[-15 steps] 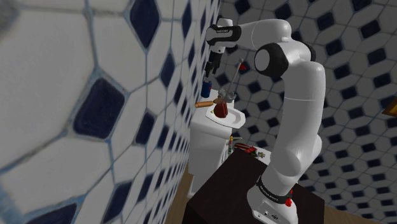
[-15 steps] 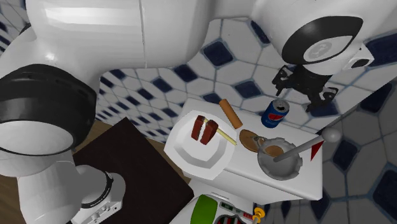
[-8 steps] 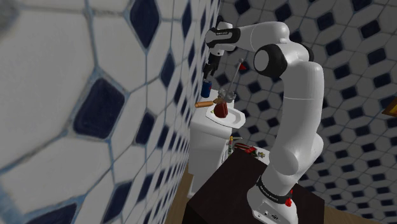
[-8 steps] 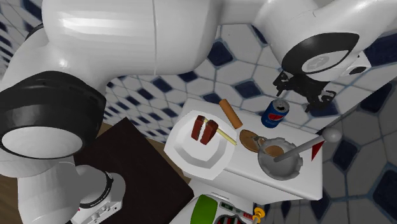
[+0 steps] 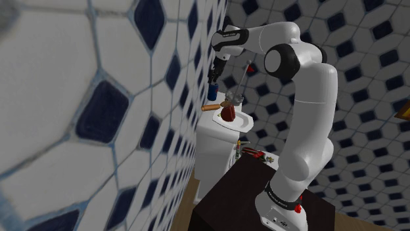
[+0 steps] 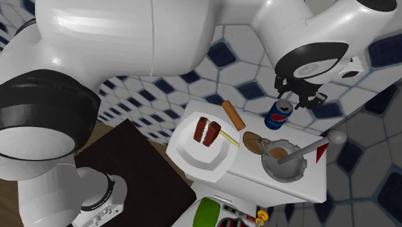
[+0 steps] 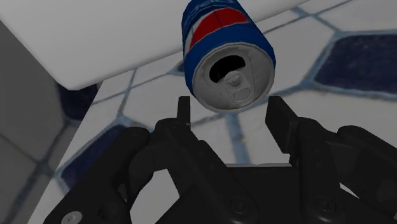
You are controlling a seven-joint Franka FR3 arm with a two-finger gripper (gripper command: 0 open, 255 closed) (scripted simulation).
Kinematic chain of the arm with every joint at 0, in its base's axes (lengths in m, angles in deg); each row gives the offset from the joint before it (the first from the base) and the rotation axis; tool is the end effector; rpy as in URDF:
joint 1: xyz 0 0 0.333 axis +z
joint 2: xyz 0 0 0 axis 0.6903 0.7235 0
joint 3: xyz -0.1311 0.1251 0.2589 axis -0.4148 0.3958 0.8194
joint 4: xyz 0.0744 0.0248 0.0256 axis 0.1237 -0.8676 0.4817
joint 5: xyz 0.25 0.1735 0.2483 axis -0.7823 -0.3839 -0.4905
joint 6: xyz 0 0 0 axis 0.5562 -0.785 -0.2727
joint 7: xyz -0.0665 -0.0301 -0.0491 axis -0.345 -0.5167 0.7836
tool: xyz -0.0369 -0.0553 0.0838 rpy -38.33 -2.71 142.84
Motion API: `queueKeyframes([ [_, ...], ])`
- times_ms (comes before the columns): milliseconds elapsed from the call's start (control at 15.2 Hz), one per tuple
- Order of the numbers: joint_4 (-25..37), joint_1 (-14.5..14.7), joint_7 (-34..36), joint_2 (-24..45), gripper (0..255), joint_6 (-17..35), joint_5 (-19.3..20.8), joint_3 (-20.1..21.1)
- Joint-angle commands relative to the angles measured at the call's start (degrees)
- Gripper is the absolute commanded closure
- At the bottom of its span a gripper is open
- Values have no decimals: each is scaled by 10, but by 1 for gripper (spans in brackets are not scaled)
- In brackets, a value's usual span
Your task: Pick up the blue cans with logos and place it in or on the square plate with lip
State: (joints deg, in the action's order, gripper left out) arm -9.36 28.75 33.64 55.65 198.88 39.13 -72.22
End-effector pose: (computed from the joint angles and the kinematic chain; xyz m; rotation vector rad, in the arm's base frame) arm 0.6070 -0.3059 0.4795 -3.1017 -0.0457 -0.2736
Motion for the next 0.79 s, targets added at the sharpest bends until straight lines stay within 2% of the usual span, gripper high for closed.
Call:
queueKeyframes([
  [0,-21,4,0,15,255,-12,11,2],
  [198,-14,3,1,10,255,-25,14,1],
  [264,-30,10,8,2,255,-16,17,2],
  [330,26,-5,-3,44,255,-32,5,3],
  [726,64,-52,16,35,255,-72,34,59],
])
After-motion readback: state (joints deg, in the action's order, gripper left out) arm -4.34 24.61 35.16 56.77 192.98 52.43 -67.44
